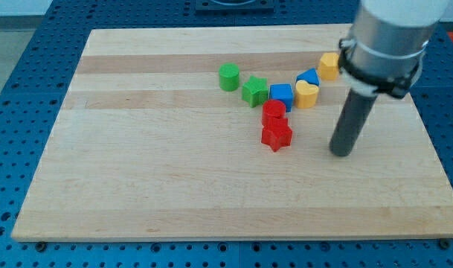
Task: Slide the red circle a bit down
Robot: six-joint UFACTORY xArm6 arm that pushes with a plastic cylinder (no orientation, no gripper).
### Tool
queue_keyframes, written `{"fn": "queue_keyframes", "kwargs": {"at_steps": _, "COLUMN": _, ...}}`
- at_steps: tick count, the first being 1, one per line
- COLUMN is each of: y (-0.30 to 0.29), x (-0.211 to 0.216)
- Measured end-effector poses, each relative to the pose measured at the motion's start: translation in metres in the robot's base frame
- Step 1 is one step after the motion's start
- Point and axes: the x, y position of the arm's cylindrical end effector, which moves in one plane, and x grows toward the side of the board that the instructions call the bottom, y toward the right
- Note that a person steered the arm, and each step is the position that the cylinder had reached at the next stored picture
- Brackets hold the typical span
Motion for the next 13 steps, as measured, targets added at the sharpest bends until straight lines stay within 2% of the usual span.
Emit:
{"fn": "queue_keyframes", "kwargs": {"at_steps": 3, "y": -0.163, "x": -0.001}}
{"fn": "queue_keyframes", "kwargs": {"at_steps": 5, "y": -0.17, "x": -0.071}}
{"fn": "queue_keyframes", "kwargs": {"at_steps": 7, "y": -0.162, "x": -0.076}}
{"fn": "queue_keyframes", "kwargs": {"at_steps": 9, "y": -0.162, "x": -0.109}}
{"fn": "queue_keyframes", "kwargs": {"at_steps": 13, "y": -0.142, "x": -0.116}}
